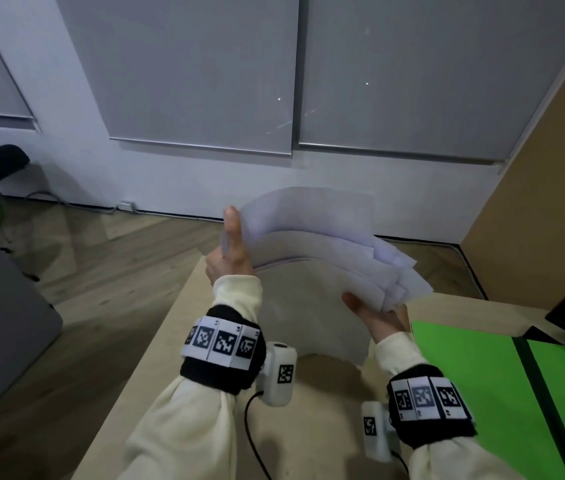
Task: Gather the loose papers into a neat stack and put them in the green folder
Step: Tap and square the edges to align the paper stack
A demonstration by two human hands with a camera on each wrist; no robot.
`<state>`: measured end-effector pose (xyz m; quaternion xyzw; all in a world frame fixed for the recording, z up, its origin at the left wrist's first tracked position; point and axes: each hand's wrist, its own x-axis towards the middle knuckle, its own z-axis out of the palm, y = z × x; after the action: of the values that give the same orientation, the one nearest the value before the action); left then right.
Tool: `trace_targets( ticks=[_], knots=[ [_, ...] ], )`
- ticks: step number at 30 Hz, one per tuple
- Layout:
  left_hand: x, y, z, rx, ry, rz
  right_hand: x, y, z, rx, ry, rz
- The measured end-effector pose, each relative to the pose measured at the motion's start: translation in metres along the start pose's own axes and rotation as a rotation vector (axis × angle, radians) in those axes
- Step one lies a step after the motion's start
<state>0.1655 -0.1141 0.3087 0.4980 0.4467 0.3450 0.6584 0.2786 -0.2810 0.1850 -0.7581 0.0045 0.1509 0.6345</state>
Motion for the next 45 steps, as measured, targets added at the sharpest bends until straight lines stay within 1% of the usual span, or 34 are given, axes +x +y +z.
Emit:
trace_targets(
  ticks=[2,4,7,8,10,13,16,19,21,23,25,27,29,30,31,33,34,36,38,39,41,43,44,45],
  knots=[
    [0.010,0.004,0.001,0.051,0.011,-0.026,0.002,0.003,-0.003,0.031,0.025,-0.029],
    [0.013,0.005,0.001,0.072,0.007,-0.026,0.000,0.004,-0.004,0.016,0.008,-0.067],
    [0.007,0.001,0.005,0.105,-0.034,-0.013,0.002,0.008,-0.008,0.267,-0.032,-0.108],
    [0.007,0.000,0.006,0.106,-0.032,-0.023,0.003,0.009,-0.009,0.318,-0.040,-0.130],
    [0.008,-0.002,0.006,0.102,-0.010,-0.061,0.004,0.012,-0.010,0.266,-0.033,-0.124],
    [0.007,-0.001,0.007,0.075,-0.008,-0.044,0.001,0.012,-0.008,0.091,-0.069,-0.088],
    [0.003,-0.002,0.007,0.079,-0.073,0.008,0.002,0.014,-0.008,-0.009,-0.101,-0.047],
    [0.005,-0.004,0.006,0.129,-0.186,0.041,0.010,0.017,-0.006,-0.105,-0.104,-0.039],
    [0.005,-0.002,0.003,0.142,-0.258,0.108,0.013,0.017,-0.002,-0.082,-0.032,-0.055],
    [0.001,0.001,0.003,0.094,-0.299,0.171,0.013,0.011,0.000,-0.050,0.050,-0.061],
    [-0.006,0.005,0.000,0.057,-0.331,0.245,0.009,0.000,-0.003,0.009,0.015,-0.060],
    [-0.016,0.004,-0.006,0.018,-0.345,0.387,0.000,-0.015,-0.008,0.012,-0.038,-0.059],
    [-0.028,0.000,-0.012,-0.060,-0.336,0.504,-0.012,-0.026,-0.011,0.005,-0.048,-0.119],
    [-0.031,-0.003,-0.012,-0.081,-0.316,0.522,-0.020,-0.030,-0.011,0.025,-0.047,-0.167],
    [-0.029,-0.007,-0.011,-0.083,-0.284,0.495,-0.023,-0.027,-0.008,0.019,-0.065,-0.190],
    [-0.021,-0.013,-0.008,-0.041,-0.153,0.353,-0.025,-0.017,-0.002,-0.022,-0.102,-0.179],
    [-0.016,-0.015,-0.006,-0.015,-0.103,0.278,-0.029,-0.018,0.001,-0.018,-0.096,-0.168],
    [-0.008,-0.018,-0.004,0.016,-0.068,0.176,-0.028,-0.017,0.005,-0.089,-0.129,-0.153],
    [0.002,-0.018,-0.003,0.026,-0.034,0.118,-0.024,-0.013,0.007,-0.073,-0.125,-0.169],
    [0.009,-0.018,-0.002,0.042,-0.021,0.095,-0.022,-0.012,0.006,-0.047,-0.111,-0.142],
    [0.023,-0.016,0.001,0.096,-0.019,0.072,-0.021,-0.010,0.005,-0.115,-0.129,-0.090],
    [0.031,-0.019,0.003,0.099,-0.029,0.103,-0.018,-0.006,0.005,-0.180,-0.149,-0.096],
    [0.033,-0.022,0.003,0.095,-0.064,0.135,-0.018,-0.003,0.007,-0.193,-0.134,-0.114],
    [0.034,-0.025,0.003,0.102,-0.132,0.180,-0.016,0.000,0.008,-0.198,-0.091,-0.133]
  ],
)
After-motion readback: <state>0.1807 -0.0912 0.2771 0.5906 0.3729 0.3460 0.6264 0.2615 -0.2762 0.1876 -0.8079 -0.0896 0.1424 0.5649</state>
